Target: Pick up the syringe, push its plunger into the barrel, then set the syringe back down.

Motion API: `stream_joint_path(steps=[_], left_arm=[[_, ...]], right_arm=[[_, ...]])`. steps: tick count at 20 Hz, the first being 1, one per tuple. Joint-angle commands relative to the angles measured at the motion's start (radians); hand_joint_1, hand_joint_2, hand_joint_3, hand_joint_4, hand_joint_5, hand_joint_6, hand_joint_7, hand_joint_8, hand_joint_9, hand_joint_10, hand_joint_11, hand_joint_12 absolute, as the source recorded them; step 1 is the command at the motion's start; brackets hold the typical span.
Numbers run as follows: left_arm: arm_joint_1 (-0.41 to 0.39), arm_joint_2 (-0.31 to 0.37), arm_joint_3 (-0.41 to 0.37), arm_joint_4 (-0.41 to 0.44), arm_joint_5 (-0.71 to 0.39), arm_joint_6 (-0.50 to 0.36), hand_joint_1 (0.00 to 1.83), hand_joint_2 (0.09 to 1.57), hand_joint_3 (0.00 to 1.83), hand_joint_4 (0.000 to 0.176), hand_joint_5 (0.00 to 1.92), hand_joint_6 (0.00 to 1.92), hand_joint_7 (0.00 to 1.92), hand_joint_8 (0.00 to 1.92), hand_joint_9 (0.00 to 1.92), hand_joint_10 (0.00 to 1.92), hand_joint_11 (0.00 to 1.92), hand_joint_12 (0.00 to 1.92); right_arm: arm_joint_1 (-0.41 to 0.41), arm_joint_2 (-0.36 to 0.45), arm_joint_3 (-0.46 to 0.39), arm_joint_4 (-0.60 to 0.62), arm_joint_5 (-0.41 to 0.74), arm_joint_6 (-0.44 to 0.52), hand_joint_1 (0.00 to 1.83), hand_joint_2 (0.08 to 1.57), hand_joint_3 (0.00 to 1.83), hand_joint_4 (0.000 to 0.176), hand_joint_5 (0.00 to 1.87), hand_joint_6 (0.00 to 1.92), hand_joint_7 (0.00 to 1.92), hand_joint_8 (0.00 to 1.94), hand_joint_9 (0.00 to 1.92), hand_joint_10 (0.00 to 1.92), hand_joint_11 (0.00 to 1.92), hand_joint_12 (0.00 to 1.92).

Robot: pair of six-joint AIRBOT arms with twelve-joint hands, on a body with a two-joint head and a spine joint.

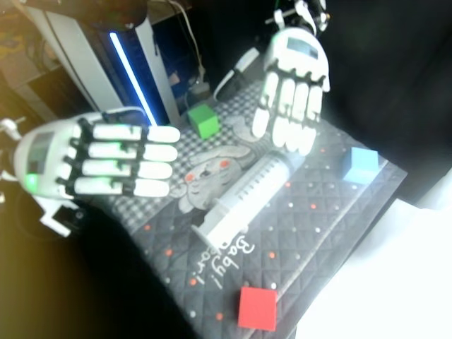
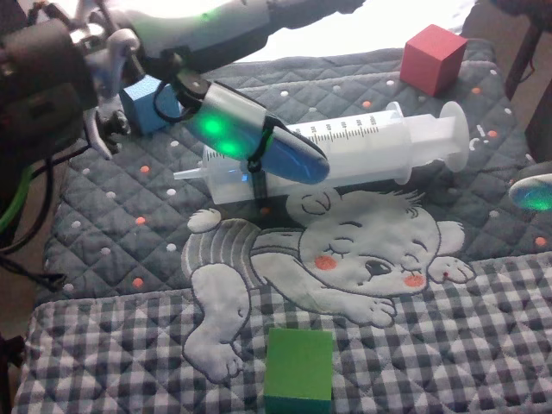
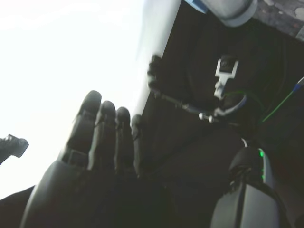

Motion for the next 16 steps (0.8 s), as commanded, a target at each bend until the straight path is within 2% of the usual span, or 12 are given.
stream_joint_path(steps=[1, 3, 4, 5, 6, 7, 8, 10, 12, 14, 15, 16], left_arm=[[-0.019, -0.008, 0.007, -0.016, -0.073, -0.009, 0.45, 0.72, 0.0, 0.0, 0.02, 0.0, 0.1, 0.01, 0.14, 0.01, 0.0, 0.53], [-0.024, -0.022, 0.017, -0.004, -0.046, -0.009, 0.43, 0.72, 0.0, 0.0, 0.03, 0.0, 0.12, 0.01, 0.14, 0.01, 0.0, 0.51], [-0.024, -0.027, 0.021, -0.002, -0.038, -0.009, 0.43, 0.71, 0.0, 0.02, 0.01, 0.0, 0.12, 0.0, 0.14, 0.0, 0.0, 0.49], [-0.026, -0.038, 0.031, 0.005, -0.018, -0.009, 0.46, 0.73, 0.0, 0.056, 0.0, 0.0, 0.09, 0.0, 0.11, 0.0, 0.0, 0.41], [-0.03, -0.044, 0.036, 0.011, -0.005, -0.009, 0.47, 0.74, 0.0, 0.056, 0.0, 0.0, 0.09, 0.0, 0.11, 0.0, 0.0, 0.42], [-0.035, -0.053, 0.042, 0.024, 0.014, -0.009, 0.48, 0.75, 0.0, 0.052, 0.0, 0.0, 0.1, 0.0, 0.13, 0.01, 0.0, 0.48], [-0.039, -0.058, 0.044, 0.041, 0.029, -0.015, 0.48, 0.75, 0.0, 0.058, 0.0, 0.0, 0.1, 0.0, 0.13, 0.01, 0.0, 0.49], [-0.056, -0.083, 0.068, 0.129, 0.062, -0.094, 0.48, 0.76, 0.0, 0.037, 0.0, 0.0, 0.07, 0.0, 0.11, 0.0, 0.0, 0.46], [-0.064, -0.12, 0.121, 0.234, 0.067, -0.24, 0.58, 0.77, 0.0, 0.048, 0.0, 0.0, 0.01, 0.0, 0.02, 0.01, 0.0, 0.18], [-0.065, -0.136, 0.143, 0.288, 0.075, -0.257, 0.61, 0.78, 0.0, 0.041, 0.0, 0.0, 0.03, 0.0, 0.05, 0.0, 0.0, 0.24], [-0.067, -0.139, 0.143, 0.313, 0.086, -0.31, 0.6, 0.78, 0.0, 0.018, 0.0, 0.0, 0.05, 0.0, 0.07, 0.01, 0.0, 0.27], [-0.068, -0.143, 0.143, 0.33, 0.098, -0.31, 0.58, 0.77, 0.0, 0.0, 0.0, 0.0, 0.06, 0.0, 0.08, 0.01, 0.0, 0.29]], right_arm=[[0.005, 0.014, 0.0, 0.027, 0.132, 0.004, 0.48, 0.79, 0.0, 0.042, 0.18, 0.01, 0.16, 0.01, 0.15, 0.0, 0.08, 0.29], [0.005, 0.017, 0.0, 0.029, 0.135, 0.004, 0.51, 0.8, 0.01, 0.053, 0.19, 0.01, 0.19, 0.02, 0.14, 0.0, 0.08, 0.29], [0.005, 0.017, 0.0, 0.03, 0.134, 0.004, 0.53, 0.78, 0.0, 0.054, 0.19, 0.01, 0.2, 0.02, 0.14, 0.0, 0.07, 0.29], [0.005, 0.022, 0.0, 0.032, 0.134, 0.003, 0.51, 0.76, 0.0, 0.049, 0.19, 0.01, 0.21, 0.02, 0.14, 0.0, 0.06, 0.28], [0.005, 0.026, 0.0, 0.033, 0.134, 0.001, 0.54, 0.73, 0.0, 0.051, 0.2, 0.01, 0.21, 0.02, 0.15, 0.0, 0.07, 0.29], [0.005, 0.029, 0.0, 0.034, 0.134, -0.002, 0.61, 0.66, 0.0, 0.072, 0.18, 0.0, 0.18, 0.0, 0.15, 0.0, 0.06, 0.29], [0.005, 0.029, 0.0, 0.035, 0.134, -0.005, 0.65, 0.64, 0.0, 0.072, 0.17, 0.0, 0.18, 0.0, 0.15, 0.0, 0.05, 0.28], [0.005, 0.029, 0.0, 0.038, 0.134, -0.006, 0.68, 0.6, 0.0, 0.064, 0.17, 0.0, 0.19, 0.0, 0.18, 0.0, 0.03, 0.35], [0.005, 0.028, 0.0, 0.038, 0.134, -0.006, 0.7, 0.6, 0.0, 0.044, 0.16, 0.0, 0.2, 0.0, 0.18, 0.0, 0.01, 0.39], [0.005, 0.027, 0.001, 0.038, 0.134, -0.006, 0.67, 0.63, 0.02, 0.044, 0.16, 0.0, 0.2, 0.0, 0.18, 0.0, 0.03, 0.41], [0.005, 0.027, 0.002, 0.038, 0.134, -0.006, 0.61, 0.68, 0.01, 0.048, 0.17, 0.0, 0.21, 0.0, 0.18, 0.0, 0.03, 0.42], [0.006, 0.027, 0.002, 0.038, 0.134, -0.006, 0.58, 0.72, 0.0, 0.066, 0.21, 0.0, 0.23, 0.0, 0.18, 0.0, 0.04, 0.4]])
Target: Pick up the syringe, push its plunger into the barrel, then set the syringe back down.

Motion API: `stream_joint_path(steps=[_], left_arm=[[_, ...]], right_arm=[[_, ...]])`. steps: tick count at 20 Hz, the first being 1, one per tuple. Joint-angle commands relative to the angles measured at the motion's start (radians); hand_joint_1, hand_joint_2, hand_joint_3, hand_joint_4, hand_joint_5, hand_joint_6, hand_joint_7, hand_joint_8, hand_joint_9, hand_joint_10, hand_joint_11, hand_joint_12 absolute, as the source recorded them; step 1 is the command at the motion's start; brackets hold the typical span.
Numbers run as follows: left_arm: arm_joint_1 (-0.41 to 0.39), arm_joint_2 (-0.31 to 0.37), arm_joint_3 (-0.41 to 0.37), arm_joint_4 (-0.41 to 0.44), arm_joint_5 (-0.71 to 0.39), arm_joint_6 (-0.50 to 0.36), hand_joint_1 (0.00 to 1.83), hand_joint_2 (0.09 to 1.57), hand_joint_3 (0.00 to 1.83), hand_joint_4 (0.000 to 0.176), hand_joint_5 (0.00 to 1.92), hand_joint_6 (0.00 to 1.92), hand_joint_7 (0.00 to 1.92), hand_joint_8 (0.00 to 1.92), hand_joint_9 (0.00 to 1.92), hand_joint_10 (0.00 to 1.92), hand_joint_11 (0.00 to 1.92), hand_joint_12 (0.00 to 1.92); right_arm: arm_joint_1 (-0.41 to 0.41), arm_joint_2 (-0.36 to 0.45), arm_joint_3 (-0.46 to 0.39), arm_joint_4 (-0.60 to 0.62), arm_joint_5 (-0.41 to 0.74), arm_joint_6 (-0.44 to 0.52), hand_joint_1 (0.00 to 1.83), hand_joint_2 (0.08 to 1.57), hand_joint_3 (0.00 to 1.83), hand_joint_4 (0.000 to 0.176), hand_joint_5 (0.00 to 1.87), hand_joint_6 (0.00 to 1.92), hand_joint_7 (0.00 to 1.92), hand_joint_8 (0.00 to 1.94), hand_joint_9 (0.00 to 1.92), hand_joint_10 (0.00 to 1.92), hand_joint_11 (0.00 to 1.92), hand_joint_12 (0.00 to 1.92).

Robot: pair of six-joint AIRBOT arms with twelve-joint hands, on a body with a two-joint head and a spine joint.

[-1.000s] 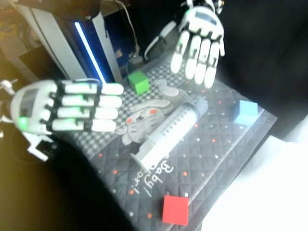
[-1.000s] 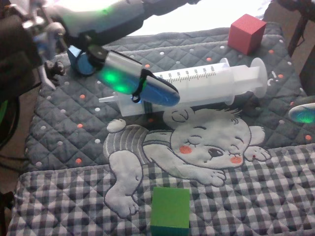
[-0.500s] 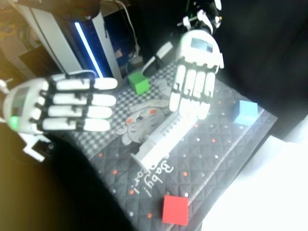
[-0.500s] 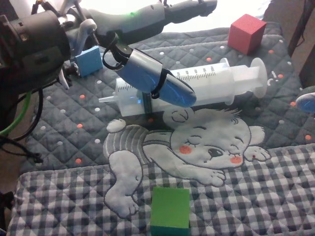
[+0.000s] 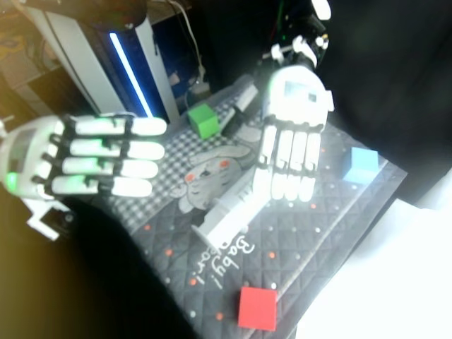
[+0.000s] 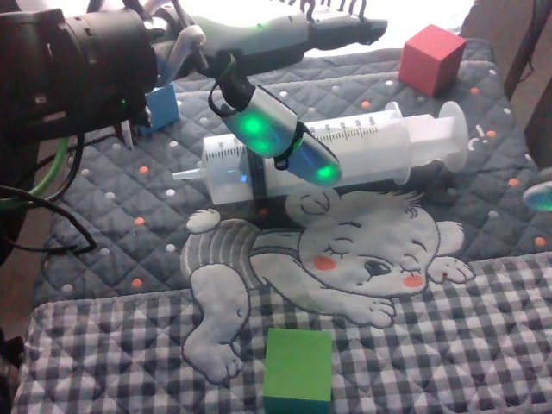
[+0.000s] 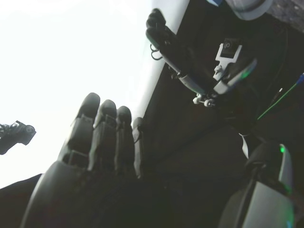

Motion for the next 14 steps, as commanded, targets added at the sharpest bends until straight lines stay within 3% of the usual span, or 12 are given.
stream_joint_path(steps=[1, 3, 5, 6, 8, 11, 14], left_arm=[[-0.018, -0.009, 0.001, 0.003, -0.045, -0.009, 0.57, 0.77, 0.0, 0.0, 0.0, 0.0, 0.07, 0.01, 0.08, 0.01, 0.0, 0.3], [-0.018, -0.025, 0.015, 0.048, -0.016, -0.031, 0.57, 0.76, 0.0, 0.0, 0.0, 0.0, 0.07, 0.0, 0.09, 0.0, 0.0, 0.3], [-0.014, -0.048, 0.043, 0.096, -0.002, -0.051, 0.59, 0.73, 0.0, 0.0, 0.02, 0.0, 0.13, 0.01, 0.14, 0.01, 0.0, 0.42], [-0.012, -0.057, 0.052, 0.114, 0.005, -0.121, 0.56, 0.73, 0.0, 0.0, 0.05, 0.01, 0.14, 0.0, 0.15, 0.01, 0.0, 0.48], [-0.011, -0.075, 0.061, 0.138, 0.031, -0.121, 0.52, 0.74, 0.0, 0.0, 0.07, 0.0, 0.17, 0.0, 0.21, 0.01, 0.0, 0.63], [-0.006, -0.097, 0.075, 0.171, 0.067, -0.121, 0.52, 0.75, 0.0, 0.0, 0.08, 0.0, 0.2, 0.0, 0.23, 0.01, 0.0, 0.69], [0.009, -0.116, 0.094, 0.179, 0.092, -0.121, 0.53, 0.78, 0.01, 0.0, 0.09, 0.0, 0.2, 0.0, 0.22, 0.0, 0.0, 0.66]], right_arm=[[0.006, 0.004, 0.002, 0.022, 0.124, 0.002, 0.55, 0.74, 0.01, 0.064, 0.21, 0.0, 0.23, 0.0, 0.17, 0.0, 0.04, 0.39], [0.006, 0.004, 0.003, 0.022, 0.124, 0.002, 0.55, 0.77, 0.0, 0.049, 0.21, 0.0, 0.23, 0.0, 0.17, 0.0, 0.07, 0.34], [0.006, 0.004, 0.003, 0.022, 0.124, 0.002, 0.51, 0.8, 0.0, 0.006, 0.19, 0.0, 0.21, 0.0, 0.19, 0.0, 0.03, 0.4], [0.006, 0.004, 0.003, 0.022, 0.124, 0.002, 0.53, 0.79, 0.0, 0.009, 0.2, 0.0, 0.22, 0.0, 0.19, 0.0, 0.02, 0.41], [0.006, 0.004, 0.003, 0.022, 0.124, 0.002, 0.54, 0.77, 0.0, 0.029, 0.21, 0.0, 0.24, 0.0, 0.2, 0.0, 0.01, 0.48], [0.006, 0.004, 0.003, 0.022, 0.124, 0.002, 0.54, 0.79, 0.01, 0.009, 0.2, 0.0, 0.21, 0.0, 0.2, 0.0, 0.01, 0.5], [0.006, 0.004, 0.003, 0.022, 0.124, 0.002, 0.57, 0.77, 0.0, 0.019, 0.2, 0.0, 0.22, 0.0, 0.18, 0.0, 0.0, 0.51]])
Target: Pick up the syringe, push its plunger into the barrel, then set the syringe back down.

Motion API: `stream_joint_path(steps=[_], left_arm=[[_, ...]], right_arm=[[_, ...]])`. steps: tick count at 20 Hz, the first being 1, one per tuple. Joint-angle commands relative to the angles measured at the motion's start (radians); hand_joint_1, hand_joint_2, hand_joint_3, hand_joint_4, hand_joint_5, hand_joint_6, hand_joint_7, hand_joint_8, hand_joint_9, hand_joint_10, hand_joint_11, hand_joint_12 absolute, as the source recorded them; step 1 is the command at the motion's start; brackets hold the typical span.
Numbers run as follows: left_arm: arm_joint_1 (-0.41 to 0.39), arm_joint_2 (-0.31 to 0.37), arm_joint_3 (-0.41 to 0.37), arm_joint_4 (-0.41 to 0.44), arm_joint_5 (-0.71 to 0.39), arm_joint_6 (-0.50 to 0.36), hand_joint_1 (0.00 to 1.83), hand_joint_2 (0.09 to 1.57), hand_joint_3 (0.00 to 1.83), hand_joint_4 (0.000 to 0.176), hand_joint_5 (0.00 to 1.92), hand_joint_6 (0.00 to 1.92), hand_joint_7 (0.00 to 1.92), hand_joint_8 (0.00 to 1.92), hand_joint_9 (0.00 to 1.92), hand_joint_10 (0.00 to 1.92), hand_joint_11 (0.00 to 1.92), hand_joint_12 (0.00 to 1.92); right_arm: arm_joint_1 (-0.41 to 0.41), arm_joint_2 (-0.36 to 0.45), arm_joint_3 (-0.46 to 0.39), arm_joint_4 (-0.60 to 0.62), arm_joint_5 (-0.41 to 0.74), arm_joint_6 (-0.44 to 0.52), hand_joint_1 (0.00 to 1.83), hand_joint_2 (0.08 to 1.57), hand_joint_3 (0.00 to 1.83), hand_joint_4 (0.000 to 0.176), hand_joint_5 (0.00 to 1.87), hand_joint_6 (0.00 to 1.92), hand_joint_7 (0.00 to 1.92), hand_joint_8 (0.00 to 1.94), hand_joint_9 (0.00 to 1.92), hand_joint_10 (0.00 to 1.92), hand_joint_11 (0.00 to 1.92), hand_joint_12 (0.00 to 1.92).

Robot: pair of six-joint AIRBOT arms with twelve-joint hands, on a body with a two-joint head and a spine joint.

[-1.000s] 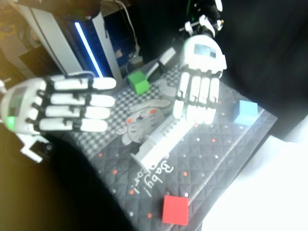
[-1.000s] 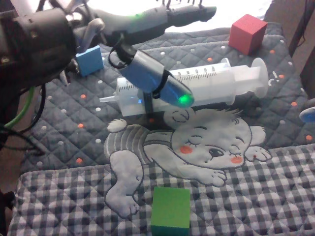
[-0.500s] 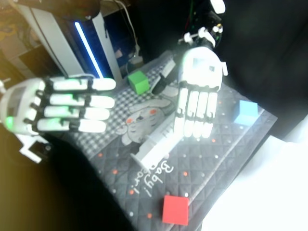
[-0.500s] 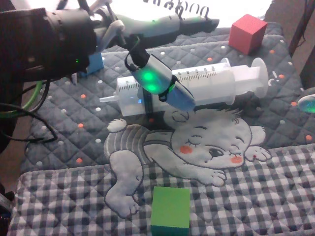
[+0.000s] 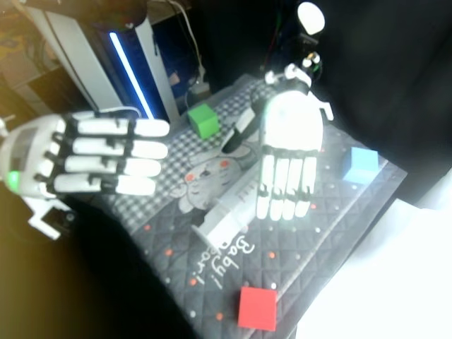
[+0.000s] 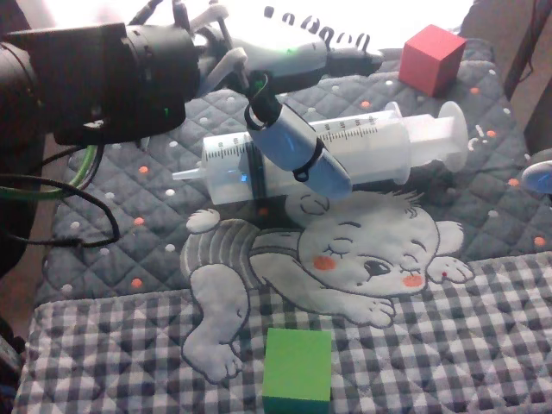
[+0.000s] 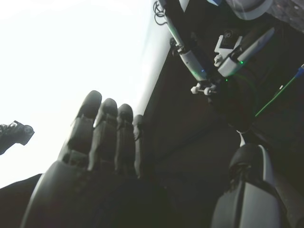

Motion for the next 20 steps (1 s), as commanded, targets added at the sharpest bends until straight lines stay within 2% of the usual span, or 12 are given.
stream_joint_path(steps=[1, 4, 5, 6, 7, 9, 11, 12, 13, 18, 19, 20], left_arm=[[-0.003, -0.004, 0.006, -0.007, -0.024, -0.01, 0.55, 0.78, 0.0, 0.0, 0.09, 0.0, 0.18, 0.0, 0.19, 0.0, 0.0, 0.57], [0.013, -0.022, 0.019, 0.011, 0.006, -0.01, 0.5, 0.8, 0.01, 0.0, 0.07, 0.0, 0.15, 0.0, 0.17, 0.0, 0.0, 0.53], [0.016, -0.027, 0.024, 0.011, 0.01, -0.01, 0.54, 0.84, 0.01, 0.0, 0.02, 0.01, 0.07, 0.01, 0.08, 0.01, 0.0, 0.28], [0.019, -0.03, 0.028, 0.011, 0.016, -0.01, 0.53, 0.86, 0.01, 0.0, 0.0, 0.0, 0.04, 0.01, 0.05, 0.01, 0.0, 0.19], [0.023, -0.034, 0.032, 0.014, 0.023, -0.01, 0.57, 0.86, 0.0, 0.0, 0.05, 0.0, 0.09, 0.0, 0.1, 0.01, 0.0, 0.26], [0.028, -0.038, 0.033, 0.02, 0.029, -0.01, 0.58, 0.91, 0.02, 0.0, 0.0, 0.0, 0.0, 0.0, 0.01, 0.0, 0.0, 0.02], [0.031, -0.042, 0.033, 0.024, 0.032, -0.01, 0.59, 0.9, 0.01, 0.0, 0.0, 0.0, 0.01, 0.0, 0.02, 0.01, 0.01, 0.01], [0.031, -0.043, 0.033, 0.026, 0.032, -0.01, 0.55, 0.9, 0.01, 0.0, 0.0, 0.0, 0.01, 0.0, 0.01, 0.0, 0.0, 0.0], [0.033, -0.043, 0.033, 0.027, 0.031, -0.01, 0.63, 0.94, 0.02, 0.0, 0.0, 0.0, 0.0, 0.0, 0.0, 0.0, 0.0, 0.0], [0.046, -0.046, 0.029, 0.032, 0.029, -0.01, 0.68, 0.94, 0.01, 0.0, 0.0, 0.0, 0.0, 0.0, 0.0, 0.0, 0.01, 0.0], [0.049, -0.048, 0.03, 0.033, 0.029, -0.01, 0.6, 0.9, 0.0, 0.0, 0.0, 0.0, 0.06, 0.03, 0.12, 0.0, 0.0, 0.37], [0.051, -0.05, 0.03, 0.037, 0.03, -0.01, 0.57, 0.88, 0.0, 0.0, 0.0, 0.0, 0.08, 0.02, 0.14, 0.0, 0.0, 0.42]], right_arm=[[0.006, 0.004, 0.001, 0.022, 0.124, 0.002, 0.55, 0.78, 0.0, 0.006, 0.2, 0.0, 0.22, 0.0, 0.19, 0.0, 0.01, 0.52], [0.006, 0.004, 0.001, 0.022, 0.125, 0.002, 0.52, 0.79, 0.01, 0.0, 0.2, 0.0, 0.22, 0.0, 0.19, 0.0, 0.0, 0.54], [0.006, 0.004, 0.001, 0.022, 0.125, 0.002, 0.53, 0.8, 0.0, 0.013, 0.18, 0.0, 0.22, 0.0, 0.18, 0.0, 0.0, 0.51], [0.006, 0.004, 0.001, 0.022, 0.125, 0.002, 0.56, 0.79, 0.0, 0.022, 0.18, 0.0, 0.23, 0.0, 0.18, 0.0, 0.0, 0.5], [0.006, 0.004, 0.001, 0.022, 0.125, 0.002, 0.57, 0.8, 0.0, 0.02, 0.19, 0.0, 0.24, 0.01, 0.19, 0.0, 0.0, 0.5], [0.006, 0.004, 0.001, 0.021, 0.125, 0.002, 0.55, 0.81, 0.01, 0.004, 0.19, 0.0, 0.25, 0.01, 0.19, 0.0, 0.02, 0.5], [0.006, 0.004, 0.0, 0.021, 0.125, 0.002, 0.56, 0.81, 0.01, 0.005, 0.19, 0.0, 0.24, 0.0, 0.19, 0.0, 0.02, 0.5], [0.006, 0.004, 0.0, 0.022, 0.125, 0.002, 0.56, 0.8, 0.0, 0.01, 0.19, 0.0, 0.25, 0.01, 0.2, 0.0, 0.02, 0.51], [0.006, 0.004, 0.0, 0.021, 0.125, 0.002, 0.58, 0.8, 0.0, 0.02, 0.19, 0.0, 0.25, 0.0, 0.2, 0.0, 0.03, 0.5], [0.006, 0.003, 0.0, 0.021, 0.125, 0.002, 0.55, 0.84, 0.01, 0.013, 0.2, 0.0, 0.25, 0.0, 0.2, 0.0, 0.04, 0.5], [0.006, 0.003, 0.0, 0.021, 0.125, 0.002, 0.53, 0.84, 0.01, 0.016, 0.2, 0.0, 0.25, 0.0, 0.2, 0.0, 0.04, 0.5], [0.006, 0.003, 0.0, 0.021, 0.125, 0.002, 0.53, 0.84, 0.01, 0.018, 0.2, 0.0, 0.24, 0.0, 0.19, 0.0, 0.04, 0.49]])
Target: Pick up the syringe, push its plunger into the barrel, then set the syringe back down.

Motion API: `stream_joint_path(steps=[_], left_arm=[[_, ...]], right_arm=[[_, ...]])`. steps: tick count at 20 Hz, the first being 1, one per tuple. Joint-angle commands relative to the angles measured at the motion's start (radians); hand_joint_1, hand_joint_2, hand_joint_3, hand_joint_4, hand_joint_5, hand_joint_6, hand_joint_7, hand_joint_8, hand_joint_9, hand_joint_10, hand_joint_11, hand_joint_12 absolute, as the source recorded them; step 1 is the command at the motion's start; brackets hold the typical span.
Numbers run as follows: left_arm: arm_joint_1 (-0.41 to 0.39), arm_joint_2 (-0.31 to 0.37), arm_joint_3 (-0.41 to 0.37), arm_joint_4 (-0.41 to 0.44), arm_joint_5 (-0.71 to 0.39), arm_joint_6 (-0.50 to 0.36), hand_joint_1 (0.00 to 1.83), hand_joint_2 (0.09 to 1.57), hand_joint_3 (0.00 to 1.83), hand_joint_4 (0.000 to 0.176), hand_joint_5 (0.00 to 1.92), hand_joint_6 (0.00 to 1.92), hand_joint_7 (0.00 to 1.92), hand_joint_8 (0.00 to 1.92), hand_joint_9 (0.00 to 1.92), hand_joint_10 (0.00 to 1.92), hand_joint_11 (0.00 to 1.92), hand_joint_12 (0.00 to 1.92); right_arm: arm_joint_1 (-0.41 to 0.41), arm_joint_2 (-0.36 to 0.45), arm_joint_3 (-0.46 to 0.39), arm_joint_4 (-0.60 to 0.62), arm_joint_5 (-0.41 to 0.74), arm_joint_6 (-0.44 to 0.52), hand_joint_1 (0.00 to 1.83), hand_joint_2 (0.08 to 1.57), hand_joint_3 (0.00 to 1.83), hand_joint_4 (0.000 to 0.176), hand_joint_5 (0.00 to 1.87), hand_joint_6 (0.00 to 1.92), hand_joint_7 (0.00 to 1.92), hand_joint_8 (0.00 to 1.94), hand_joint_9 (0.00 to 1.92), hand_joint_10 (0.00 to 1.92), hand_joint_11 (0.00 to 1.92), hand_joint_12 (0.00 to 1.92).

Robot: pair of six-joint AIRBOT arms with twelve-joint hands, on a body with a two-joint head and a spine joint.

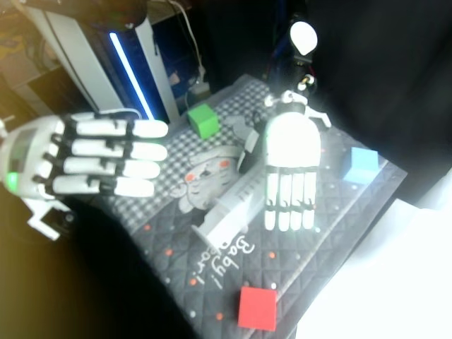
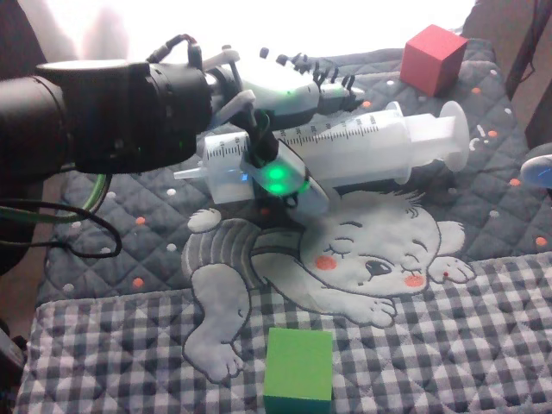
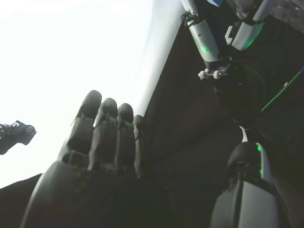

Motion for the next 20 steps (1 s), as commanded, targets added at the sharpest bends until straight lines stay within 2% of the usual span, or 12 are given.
stream_joint_path(steps=[1, 6, 9, 10, 11, 12, 13, 14, 15, 17, 19, 20], left_arm=[[-0.006, -0.007, 0.0, 0.0, -0.04, -0.01, 0.71, 0.9, 0.0, 0.0, 0.02, 0.0, 0.09, 0.01, 0.13, 0.0, 0.0, 0.39], [0.005, -0.012, 0.002, 0.001, -0.045, -0.01, 0.75, 1.08, 0.0, 0.0, 0.29, 0.01, 0.38, 0.01, 0.42, 0.02, 0.05, 0.91], [0.007, -0.013, 0.006, 0.001, -0.041, -0.01, 1.11, 1.12, 0.0, 0.0, 0.7, 0.03, 0.81, 0.02, 0.88, 0.08, 0.53, 1.27], [0.006, -0.013, 0.009, 0.0, -0.041, -0.01, 1.29, 1.14, 0.0, 0.0, 0.8, 0.01, 0.9, 0.88, 1.02, 0.11, 0.67, 1.33], [0.002, -0.013, 0.013, 0.0, -0.041, -0.01, 1.26, 1.15, 0.0, 0.0, 0.79, 0.87, 1.02, 1.02, 1.2, 0.37, 0.87, 1.5], [0.0, -0.012, 0.015, -0.003, -0.041, -0.01, 1.16, 1.17, 0.0, 0.0, 0.84, 1.1, 0.99, 1.47, 1.16, 1.39, 1.07, 1.84], [0.0, -0.011, 0.017, -0.008, -0.041, -0.01, 1.16, 1.14, 0.0, 0.0, 0.92, 1.04, 1.2, 1.79, 1.36, 1.81, 1.36, 1.9], [-0.001, -0.008, 0.022, -0.024, -0.045, -0.01, 1.17, 1.12, 0.0, 0.0, 0.97, 0.98, 1.29, 1.89, 1.47, 1.9, 1.49, 1.92], [0.0, -0.004, 0.03, -0.05, -0.054, -0.01, 1.19, 1.08, 0.0, 0.0, 1.07, 0.81, 1.29, 1.92, 1.48, 1.92, 1.52, 1.92], [0.005, 0.006, 0.038, -0.086, -0.066, -0.01, 1.17, 1.1, 0.0, 0.0, 1.02, 0.9, 1.06, 1.47, 1.27, 1.75, 1.3, 1.92], [0.008, 0.019, 0.049, -0.133, -0.081, -0.01, 1.27, 1.08, 0.0, 0.0, 0.99, 0.8, 1.17, 0.87, 1.2, 1.0, 1.05, 1.6], [0.007, 0.027, 0.054, -0.164, -0.096, -0.01, 1.17, 1.08, 0.0, 0.0, 1.04, 0.87, 1.22, 0.58, 1.25, 1.02, 1.12, 1.56]], right_arm=[[0.006, 0.003, 0.0, 0.023, 0.125, 0.002, 0.53, 0.84, 0.01, 0.026, 0.2, 0.0, 0.25, 0.0, 0.2, 0.0, 0.04, 0.49], [0.006, 0.003, 0.0, 0.023, 0.125, 0.002, 0.52, 0.88, 0.02, 0.011, 0.19, 0.0, 0.25, 0.0, 0.21, 0.0, 0.05, 0.49], [0.006, 0.003, -0.001, 0.023, 0.125, 0.002, 0.56, 0.86, 0.0, 0.012, 0.2, 0.0, 0.25, 0.0, 0.21, 0.0, 0.03, 0.49], [0.006, 0.003, -0.001, 0.023, 0.125, 0.002, 0.55, 0.87, 0.0, 0.016, 0.2, 0.0, 0.25, 0.0, 0.21, 0.0, 0.02, 0.49], [0.006, 0.003, -0.002, 0.023, 0.125, 0.002, 0.54, 0.88, 0.01, 0.013, 0.2, 0.0, 0.25, 0.0, 0.21, 0.0, 0.03, 0.49], [0.006, 0.003, -0.002, 0.023, 0.125, 0.002, 0.54, 0.88, 0.01, 0.022, 0.2, 0.0, 0.26, 0.0, 0.21, 0.0, 0.03, 0.49], [0.006, 0.004, -0.002, 0.023, 0.125, 0.002, 0.53, 0.87, 0.0, 0.02, 0.2, 0.0, 0.26, 0.0, 0.21, 0.0, 0.03, 0.49], [0.006, 0.004, -0.002, 0.023, 0.125, 0.002, 0.52, 0.88, 0.01, 0.017, 0.2, 0.0, 0.26, 0.0, 0.22, 0.0, 0.04, 0.5], [0.006, 0.004, -0.002, 0.023, 0.125, 0.002, 0.5, 0.9, 0.0, 0.011, 0.21, 0.0, 0.27, 0.0, 0.22, 0.0, 0.01, 0.56], [0.006, 0.003, -0.003, 0.023, 0.125, 0.002, 0.53, 0.88, 0.0, 0.017, 0.23, 0.0, 0.28, 0.0, 0.24, 0.0, 0.0, 0.61], [0.006, 0.003, -0.003, 0.023, 0.125, 0.002, 0.53, 0.87, 0.0, 0.037, 0.23, 0.0, 0.29, 0.0, 0.24, 0.0, 0.0, 0.6], [0.006, 0.003, -0.004, 0.023, 0.125, 0.002, 0.52, 0.86, 0.0, 0.044, 0.23, 0.0, 0.28, 0.0, 0.23, 0.0, 0.0, 0.6]])
